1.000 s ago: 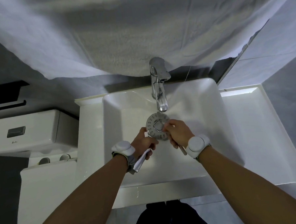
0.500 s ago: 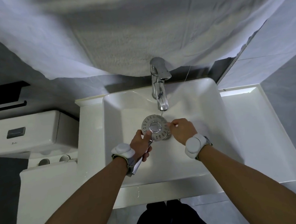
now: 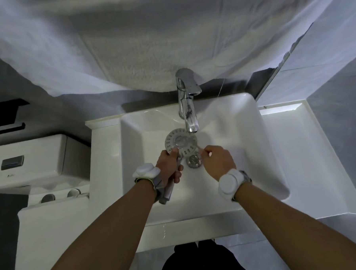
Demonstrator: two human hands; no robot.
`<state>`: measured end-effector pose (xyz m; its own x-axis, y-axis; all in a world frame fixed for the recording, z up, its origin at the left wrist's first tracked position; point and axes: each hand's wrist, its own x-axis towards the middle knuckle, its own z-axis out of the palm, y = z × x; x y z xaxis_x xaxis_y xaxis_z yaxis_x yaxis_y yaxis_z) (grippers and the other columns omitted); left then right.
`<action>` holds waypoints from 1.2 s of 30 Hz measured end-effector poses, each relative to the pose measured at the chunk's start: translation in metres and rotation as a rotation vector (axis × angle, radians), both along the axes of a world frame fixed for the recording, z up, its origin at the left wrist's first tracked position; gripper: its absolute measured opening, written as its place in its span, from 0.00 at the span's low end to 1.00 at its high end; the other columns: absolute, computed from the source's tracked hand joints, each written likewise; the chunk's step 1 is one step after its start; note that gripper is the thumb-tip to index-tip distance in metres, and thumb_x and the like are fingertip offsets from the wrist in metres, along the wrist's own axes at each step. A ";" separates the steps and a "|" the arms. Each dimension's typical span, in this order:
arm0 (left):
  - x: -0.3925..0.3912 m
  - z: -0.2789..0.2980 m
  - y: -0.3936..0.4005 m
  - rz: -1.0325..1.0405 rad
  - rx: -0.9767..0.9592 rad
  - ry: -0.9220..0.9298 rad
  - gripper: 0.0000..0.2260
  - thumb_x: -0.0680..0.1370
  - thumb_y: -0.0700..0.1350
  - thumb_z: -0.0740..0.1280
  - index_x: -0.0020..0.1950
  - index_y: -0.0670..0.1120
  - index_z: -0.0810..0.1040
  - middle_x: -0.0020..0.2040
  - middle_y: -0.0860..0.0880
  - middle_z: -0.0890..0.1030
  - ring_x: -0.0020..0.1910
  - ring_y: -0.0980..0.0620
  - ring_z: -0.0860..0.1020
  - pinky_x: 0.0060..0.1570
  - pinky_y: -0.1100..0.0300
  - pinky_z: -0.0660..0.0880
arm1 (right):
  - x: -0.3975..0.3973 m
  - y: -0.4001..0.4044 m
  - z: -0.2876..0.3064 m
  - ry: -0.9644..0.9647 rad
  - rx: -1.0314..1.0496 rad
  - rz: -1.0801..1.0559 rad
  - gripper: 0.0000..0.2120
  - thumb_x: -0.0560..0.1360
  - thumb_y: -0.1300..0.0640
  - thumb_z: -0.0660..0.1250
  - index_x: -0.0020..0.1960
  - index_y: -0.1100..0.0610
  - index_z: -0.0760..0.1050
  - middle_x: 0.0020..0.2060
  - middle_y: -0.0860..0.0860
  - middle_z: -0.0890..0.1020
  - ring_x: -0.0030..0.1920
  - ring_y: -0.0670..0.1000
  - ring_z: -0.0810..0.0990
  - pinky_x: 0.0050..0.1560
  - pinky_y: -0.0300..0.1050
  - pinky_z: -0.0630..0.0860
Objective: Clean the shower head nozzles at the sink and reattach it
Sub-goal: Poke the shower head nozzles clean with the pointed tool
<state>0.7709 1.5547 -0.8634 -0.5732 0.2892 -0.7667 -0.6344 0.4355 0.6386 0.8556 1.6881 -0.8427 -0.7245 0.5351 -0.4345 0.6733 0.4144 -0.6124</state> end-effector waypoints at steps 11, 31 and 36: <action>-0.015 0.008 -0.005 -0.034 0.002 -0.116 0.18 0.83 0.57 0.55 0.52 0.43 0.72 0.32 0.45 0.71 0.21 0.54 0.63 0.23 0.67 0.63 | -0.003 0.008 0.003 0.005 0.051 0.106 0.13 0.79 0.48 0.63 0.42 0.52 0.81 0.37 0.54 0.81 0.40 0.58 0.80 0.43 0.47 0.79; -0.020 0.004 0.002 -0.002 -0.034 -0.220 0.19 0.83 0.58 0.55 0.46 0.43 0.71 0.31 0.46 0.71 0.18 0.55 0.64 0.21 0.68 0.64 | 0.003 0.007 -0.002 0.014 0.213 0.167 0.15 0.79 0.45 0.60 0.45 0.50 0.81 0.37 0.51 0.81 0.40 0.57 0.79 0.40 0.45 0.76; -0.017 0.007 0.007 0.025 -0.016 -0.246 0.19 0.84 0.56 0.53 0.44 0.43 0.69 0.31 0.46 0.70 0.18 0.56 0.64 0.21 0.69 0.63 | 0.001 0.011 -0.006 0.031 0.197 0.212 0.14 0.79 0.44 0.61 0.48 0.49 0.83 0.39 0.52 0.83 0.40 0.55 0.80 0.40 0.44 0.76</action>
